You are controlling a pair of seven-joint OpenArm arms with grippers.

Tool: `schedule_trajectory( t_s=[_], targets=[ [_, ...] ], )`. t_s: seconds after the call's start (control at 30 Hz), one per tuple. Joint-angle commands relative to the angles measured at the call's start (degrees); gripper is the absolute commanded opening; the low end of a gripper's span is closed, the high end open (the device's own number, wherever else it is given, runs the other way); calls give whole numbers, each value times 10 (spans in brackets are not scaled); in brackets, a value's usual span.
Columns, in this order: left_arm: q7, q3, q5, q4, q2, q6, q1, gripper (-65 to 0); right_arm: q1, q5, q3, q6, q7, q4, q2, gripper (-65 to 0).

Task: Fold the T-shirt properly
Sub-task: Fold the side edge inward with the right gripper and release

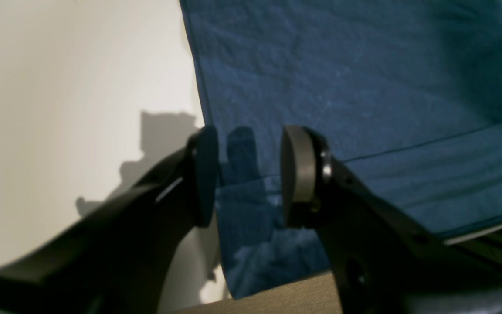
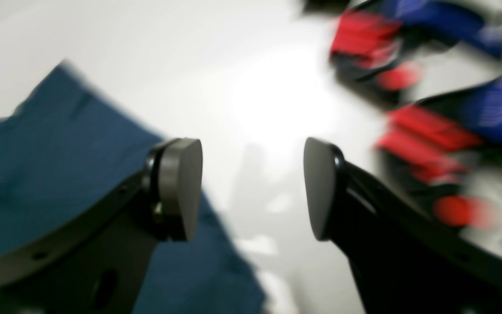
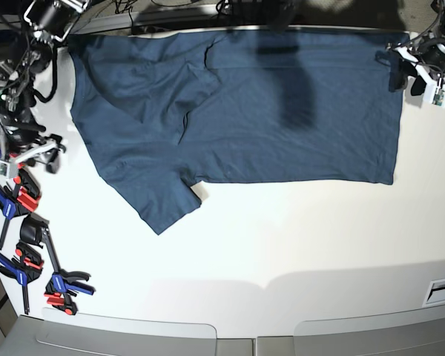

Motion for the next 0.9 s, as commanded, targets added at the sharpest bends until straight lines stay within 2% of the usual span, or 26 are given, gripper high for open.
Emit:
schedule_trajectory(
  t_s=[0.0,0.13,0.27,0.4,0.57,0.7,0.77,0.8,0.87],
  targets=[
    [-14,-4,-5,10,-8,2,2,-428,23,26,2,15,9,-22,16,-308],
    [-13,-4,-5,10,-8,2,2,-428,92,87,1,70,-7,-178,35,-308],
    [-15,-4,-5,10,-8,2,2,-428,155,96,-26,96,-13,-324,58,-308],
    [-16,-4,-5,10,-8,2,2,-428,190,94,-85,99,-12,-408,59,-308],
    [-15,-4,-5,10,-8,2,2,-428,191,94,-174,98,-16,-414,49,-308],
    [-14,-4,-5,10,-8,2,2,-428,191,94,-211,97,-17,-414,50,-317],
    [-13,-4,-5,10,-8,2,2,-428,191,94,-211,97,-17,-414,50,-387],
    [-13,-4,-5,10,-8,2,2,-428,191,94,-210,97,-17,-414,52,-446],
    [-14,-4,-5,10,-8,2,2,-428,191,94,-210,97,-17,-414,54,-602]
  ],
)
